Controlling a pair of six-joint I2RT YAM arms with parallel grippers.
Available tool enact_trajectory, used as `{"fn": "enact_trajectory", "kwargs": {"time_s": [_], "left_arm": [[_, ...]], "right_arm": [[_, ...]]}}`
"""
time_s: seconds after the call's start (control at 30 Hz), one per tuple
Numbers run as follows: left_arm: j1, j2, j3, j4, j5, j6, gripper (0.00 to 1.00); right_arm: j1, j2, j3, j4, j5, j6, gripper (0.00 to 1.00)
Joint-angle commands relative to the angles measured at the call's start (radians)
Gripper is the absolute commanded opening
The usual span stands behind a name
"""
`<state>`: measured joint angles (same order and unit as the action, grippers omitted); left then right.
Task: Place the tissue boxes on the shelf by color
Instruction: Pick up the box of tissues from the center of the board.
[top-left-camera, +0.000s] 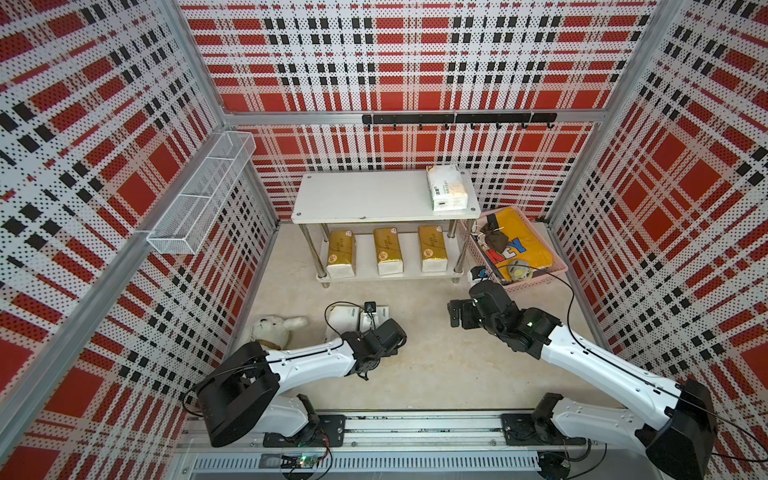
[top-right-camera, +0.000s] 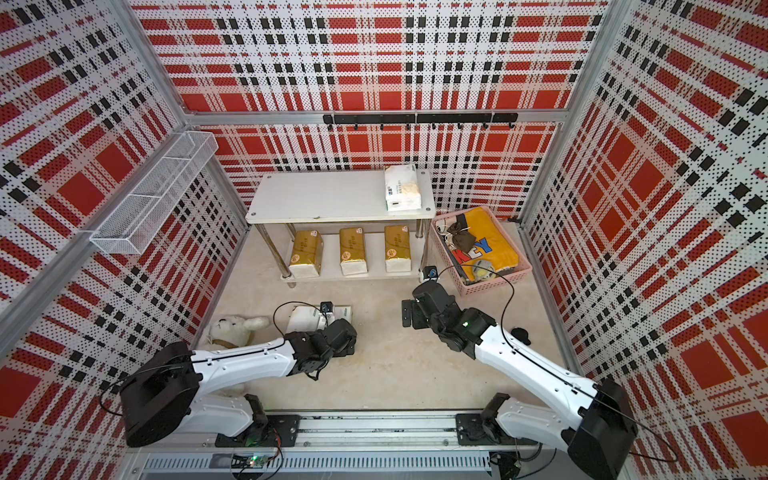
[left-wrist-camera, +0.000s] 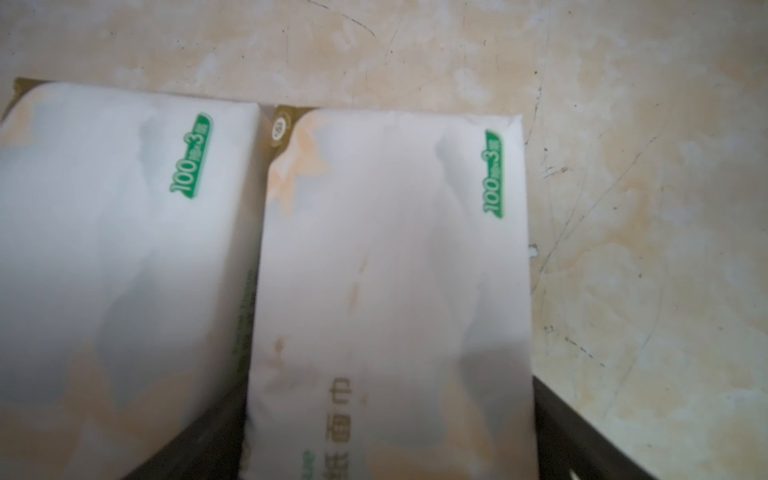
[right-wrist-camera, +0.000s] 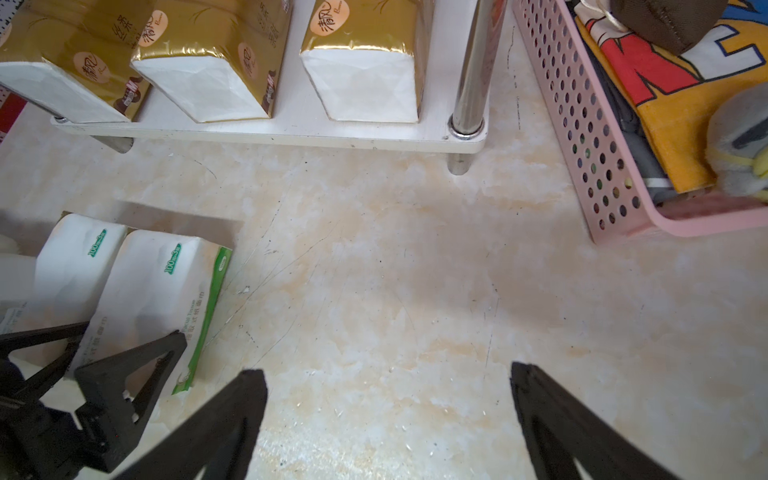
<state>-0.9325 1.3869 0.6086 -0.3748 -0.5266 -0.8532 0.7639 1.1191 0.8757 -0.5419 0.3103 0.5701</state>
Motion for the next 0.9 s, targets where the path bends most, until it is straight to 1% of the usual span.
{"fn": "enact_trajectory", "kwargs": {"time_s": [0.0,0.17,0.27,0.43,0.7,0.87], "left_arm": [[-0.034,0.046,0.022,-0.008,0.003,-0.022,0.96],[-0.076,0.106,0.036,-0.003,-0.015,-0.058,0.97],[-0.084,0.114,0.028,0.019,0.003,-0.065,0.97],[-0.097,0.086,0.009,0.024,0.010,-0.094,0.98],[-0.127,0.064,-0.042,0.002,0.013,-0.189,0.97],[-0.147,0.006,-0.068,-0.002,0.003,-0.226,0.98]], "right_arm": [[0.009,-0.002,0.025,0.022,0.010,0.002,1.00],[0.011,0.002,0.020,0.027,0.006,-0.003,1.00],[0.012,0.010,0.022,0.029,0.000,-0.004,1.00],[0.012,0.019,0.024,0.036,-0.001,-0.008,1.00],[0.014,0.036,0.029,0.048,-0.006,-0.008,1.00],[0.017,0.040,0.031,0.048,-0.002,-0.008,1.00]]}}
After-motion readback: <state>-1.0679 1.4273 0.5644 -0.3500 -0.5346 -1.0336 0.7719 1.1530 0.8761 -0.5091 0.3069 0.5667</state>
